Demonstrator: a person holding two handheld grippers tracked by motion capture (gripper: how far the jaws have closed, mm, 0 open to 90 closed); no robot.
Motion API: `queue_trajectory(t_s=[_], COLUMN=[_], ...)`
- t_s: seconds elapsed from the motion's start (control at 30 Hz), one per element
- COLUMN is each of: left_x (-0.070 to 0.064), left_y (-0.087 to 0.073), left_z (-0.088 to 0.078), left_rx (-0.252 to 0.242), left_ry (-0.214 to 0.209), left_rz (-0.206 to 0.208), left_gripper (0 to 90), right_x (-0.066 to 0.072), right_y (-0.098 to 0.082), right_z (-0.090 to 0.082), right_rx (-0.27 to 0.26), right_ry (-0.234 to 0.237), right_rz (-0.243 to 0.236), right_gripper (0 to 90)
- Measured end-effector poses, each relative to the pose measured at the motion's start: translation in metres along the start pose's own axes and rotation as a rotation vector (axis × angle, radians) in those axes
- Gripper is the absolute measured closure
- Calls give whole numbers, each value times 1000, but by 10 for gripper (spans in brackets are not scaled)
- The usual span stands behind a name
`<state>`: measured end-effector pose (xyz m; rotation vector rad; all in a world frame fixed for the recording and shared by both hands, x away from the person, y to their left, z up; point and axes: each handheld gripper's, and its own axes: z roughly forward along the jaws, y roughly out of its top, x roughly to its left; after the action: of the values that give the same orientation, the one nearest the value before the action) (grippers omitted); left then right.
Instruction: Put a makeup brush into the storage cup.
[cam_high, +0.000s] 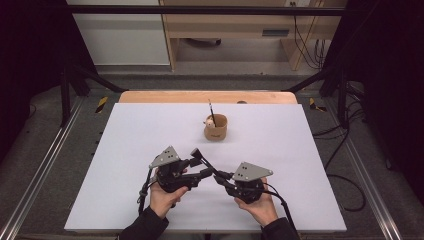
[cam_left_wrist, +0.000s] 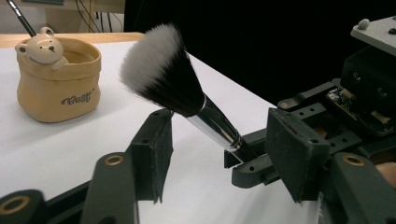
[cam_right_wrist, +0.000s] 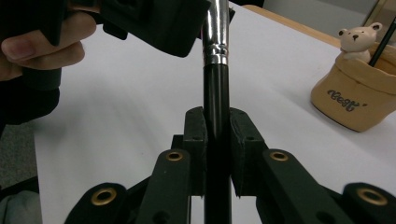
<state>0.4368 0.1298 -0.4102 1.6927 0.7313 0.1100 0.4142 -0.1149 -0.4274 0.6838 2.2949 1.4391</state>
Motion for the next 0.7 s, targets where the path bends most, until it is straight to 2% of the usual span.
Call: queue_trajectory(t_s=[0.13, 0.27, 0.57, 0.7], left_x=[1, 2, 3, 4], left_y=[-1, -1, -1, -2], left_z=[0, -1, -2, -3], left_rx=[1, -10, -23, -29], left_ry=[0, -13, -7, -19], left_rz=[-5, -26, -53, -69], left_gripper=[482, 552, 619, 651], right_x=[1, 3, 5, 5], right_y=[1, 1, 1, 1], right_z=[1, 3, 5, 5], right_rx=[-4, -7, -19, -18], right_ry=[8, 12, 20, 21], right_rz=[2, -1, -2, -5], right_gripper=[791, 791, 790, 790])
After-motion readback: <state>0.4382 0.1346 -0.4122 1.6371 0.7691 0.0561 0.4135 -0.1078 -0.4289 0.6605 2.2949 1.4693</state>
